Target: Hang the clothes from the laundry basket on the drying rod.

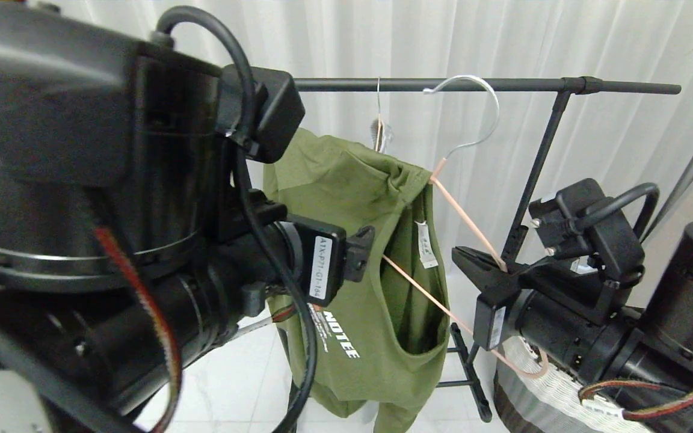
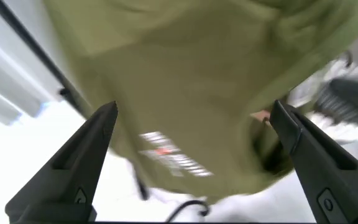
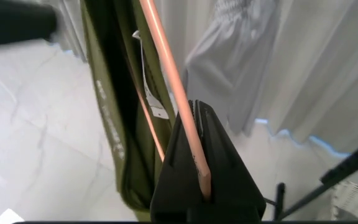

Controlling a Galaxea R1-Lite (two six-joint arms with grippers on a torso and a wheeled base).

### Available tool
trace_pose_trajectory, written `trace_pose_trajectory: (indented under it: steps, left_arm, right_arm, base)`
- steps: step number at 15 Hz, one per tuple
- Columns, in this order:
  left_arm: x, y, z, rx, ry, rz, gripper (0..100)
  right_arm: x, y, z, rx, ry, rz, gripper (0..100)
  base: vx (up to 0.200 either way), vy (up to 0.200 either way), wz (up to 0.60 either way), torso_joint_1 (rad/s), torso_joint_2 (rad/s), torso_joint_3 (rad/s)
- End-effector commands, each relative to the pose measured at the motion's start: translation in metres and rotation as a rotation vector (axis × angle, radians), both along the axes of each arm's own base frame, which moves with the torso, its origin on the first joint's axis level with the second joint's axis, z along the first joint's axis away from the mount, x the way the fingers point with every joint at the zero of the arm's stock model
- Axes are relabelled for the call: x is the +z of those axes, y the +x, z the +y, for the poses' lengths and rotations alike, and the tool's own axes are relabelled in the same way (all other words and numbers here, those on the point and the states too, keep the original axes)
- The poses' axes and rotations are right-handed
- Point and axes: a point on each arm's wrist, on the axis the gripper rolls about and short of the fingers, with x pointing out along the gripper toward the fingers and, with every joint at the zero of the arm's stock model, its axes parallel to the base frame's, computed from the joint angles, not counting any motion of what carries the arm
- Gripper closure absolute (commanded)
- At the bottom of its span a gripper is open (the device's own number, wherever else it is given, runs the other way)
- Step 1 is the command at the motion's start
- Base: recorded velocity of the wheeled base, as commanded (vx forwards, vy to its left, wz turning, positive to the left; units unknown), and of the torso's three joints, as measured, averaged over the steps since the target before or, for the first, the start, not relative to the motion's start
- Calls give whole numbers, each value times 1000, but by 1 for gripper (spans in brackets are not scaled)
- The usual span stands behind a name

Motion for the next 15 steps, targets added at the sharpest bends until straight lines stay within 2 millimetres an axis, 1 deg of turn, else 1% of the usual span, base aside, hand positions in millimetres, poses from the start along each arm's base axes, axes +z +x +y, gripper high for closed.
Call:
trace_pose_trajectory:
  steps: [1,2,3,4,5,6,7,8,9,11,12,14,15]
  left_arm:
    - [3,-14,28,-43,17,-18,0]
    - [5,-18,38,-100,25,-25,0]
    - [9,-18,48,-161,43,-43,0]
    - [11,-16,54,-195,61,-60,0]
    - [15,-6,64,-259,112,-114,0]
    - [18,1,69,-290,143,-157,0]
    - [20,10,74,-371,188,-222,0]
    - [20,15,78,-470,216,-256,0]
    - [19,17,79,-557,240,-284,0]
    - [9,27,76,-647,307,-297,0]
    - [5,30,72,-691,311,-293,0]
    - [-1,27,59,-812,293,-285,0]
    - [-5,27,53,-839,297,-274,0]
  right_arm:
    - [3,-2,-26,17,-4,-16,100]
    - [5,-3,-34,44,-27,-18,100]
    - [8,-4,-42,70,-47,-11,100]
    - [9,-5,-46,89,-55,-5,100]
    - [14,-7,-55,123,-68,9,100]
    - [17,-9,-59,138,-75,17,100]
    - [21,-10,-63,163,-85,30,100]
    - [24,-11,-65,190,-93,40,100]
    - [25,-13,-66,216,-98,48,100]
    - [22,-16,-68,258,-151,56,100]
    - [20,-16,-68,279,-186,50,100]
    - [19,-15,-66,290,-198,53,100]
    - [17,-15,-65,293,-203,56,100]
  base:
    - [0,0,0,0,0,0]
    - [0,0,0,0,0,0]
    - [0,0,0,0,0,0]
    - [0,0,0,0,0,0]
    - [0,0,0,0,0,0]
    - [0,0,0,0,0,0]
    - [0,0,0,0,0,0]
    - [0,0,0,0,0,0]
    - [0,0,0,0,0,0]
    - [0,0,0,0,0,0]
    - [0,0,0,0,0,0]
    - [0,0,0,0,0,0]
    - [0,0,0,0,0,0]
